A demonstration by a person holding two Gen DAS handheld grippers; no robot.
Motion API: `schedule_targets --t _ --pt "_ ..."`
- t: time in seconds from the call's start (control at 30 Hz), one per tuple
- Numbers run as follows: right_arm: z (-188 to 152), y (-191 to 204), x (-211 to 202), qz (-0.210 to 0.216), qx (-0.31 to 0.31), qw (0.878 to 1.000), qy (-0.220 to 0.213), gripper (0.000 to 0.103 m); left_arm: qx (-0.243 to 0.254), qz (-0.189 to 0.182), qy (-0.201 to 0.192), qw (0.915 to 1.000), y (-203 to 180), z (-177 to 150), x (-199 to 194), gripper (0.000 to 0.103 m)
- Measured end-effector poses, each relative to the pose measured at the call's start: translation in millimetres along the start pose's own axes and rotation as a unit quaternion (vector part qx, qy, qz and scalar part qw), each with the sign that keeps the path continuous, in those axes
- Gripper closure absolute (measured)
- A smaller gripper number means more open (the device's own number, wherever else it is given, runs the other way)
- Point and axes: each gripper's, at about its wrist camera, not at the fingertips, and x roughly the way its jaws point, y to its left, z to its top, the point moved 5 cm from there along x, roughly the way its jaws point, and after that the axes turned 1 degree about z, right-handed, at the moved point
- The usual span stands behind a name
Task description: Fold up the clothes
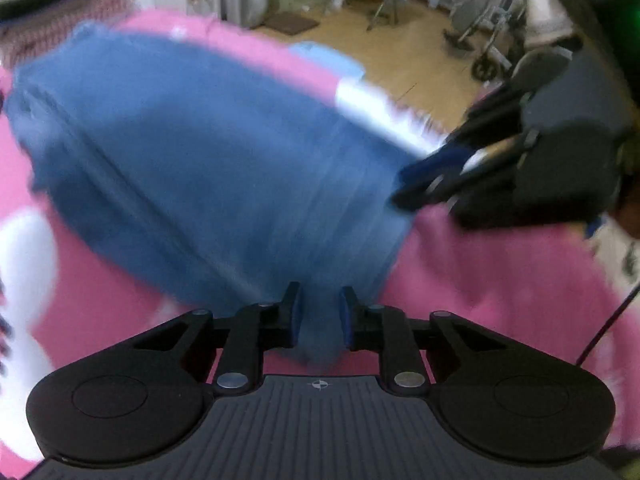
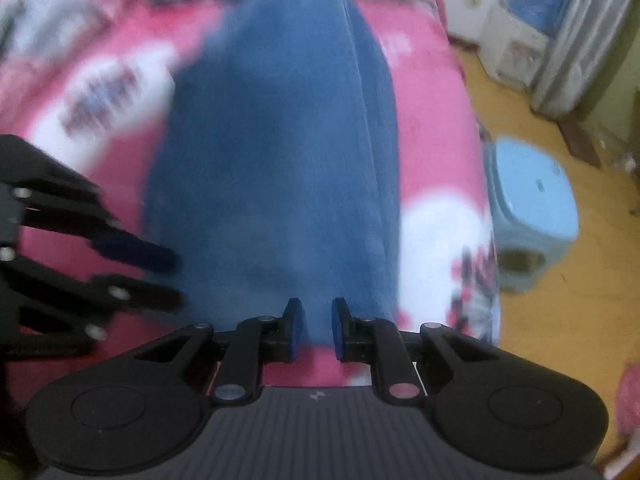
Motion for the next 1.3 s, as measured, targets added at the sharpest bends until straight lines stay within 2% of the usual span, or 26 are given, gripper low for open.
schedule_targets --t 0.07,0.17,0.27,0.37,0.43,0.5,0.53,0.57,0.6,0.67,0.77,0.83,0.93,1.03,1.1,1.17,1.23,1.3 --pt "-15 -3 11 -0.005 0.005 1.000 -0.013 0.088 0.005 -0.010 -0.016 0.9998 0 -11 7 0.083" --pt "-19 1 5 -0.019 0.013 0.999 -0.032 0.087 0.013 -0.025 -0.039 0.9988 0 -28 19 0.082" --pt "-7 2 -7 -0.027 0.025 0.999 -0.031 0.087 0.016 -0.039 -0.063 0.9971 1 -41 25 0.082" --pt "16 6 -26 -0.015 0.032 0.995 -0.091 0.087 -0.001 -0.046 -0.101 0.9939 6 -32 6 0.081" --pt "26 9 -21 -0.011 0.031 0.994 -0.102 0.087 -0.010 -0.042 -0.114 0.9925 13 -27 6 0.078" --pt "24 4 3 -0.020 0.033 0.996 -0.084 0.086 -0.016 -0.031 -0.093 0.9950 19 -27 22 0.077" --pt "18 -1 17 -0.027 0.043 0.997 -0.063 0.086 -0.019 -0.028 -0.076 0.9966 23 -29 33 0.079" --pt "13 -6 26 -0.019 0.064 0.996 -0.060 0.086 -0.027 -0.029 -0.067 0.9970 26 -29 38 0.079" --pt "13 -11 26 -0.010 0.092 0.993 -0.071 0.086 -0.044 -0.038 -0.067 0.9961 29 -27 36 0.079" --pt "16 -17 21 -0.005 0.122 0.991 -0.063 0.086 -0.090 -0.053 -0.057 0.9929 35 -25 31 0.078" --pt "15 -16 12 -0.022 0.136 0.989 -0.052 0.085 -0.134 -0.040 -0.038 0.9895 37 -27 24 0.075" --pt "16 -10 -2 -0.031 0.148 0.987 -0.062 0.079 -0.155 -0.026 -0.031 0.9870 35 -26 13 0.064" --pt "15 -3 -25 -0.040 0.165 0.982 -0.085 0.062 -0.194 -0.015 -0.028 0.9804 33 -23 -6 0.061" --pt "12 0 -48 -0.040 0.186 0.975 -0.111 0.061 -0.230 -0.018 -0.046 0.9719 27 -15 -30 0.055" --pt "9 2 -60 -0.038 0.203 0.971 -0.121 0.057 -0.239 -0.013 -0.060 0.9692 23 -12 -45 0.047" --pt "5 4 -73 -0.034 0.225 0.965 -0.131 0.049 -0.240 0.006 -0.066 0.9686 16 -11 -57 0.043" --pt "1 4 -84 -0.032 0.248 0.958 -0.138 0.038 -0.240 0.030 -0.069 0.9677 10 -10 -66 0.034" --pt "-6 5 -92 -0.029 0.264 0.956 -0.128 0.035 -0.240 0.048 -0.073 0.9668 5 -11 -77 0.029"
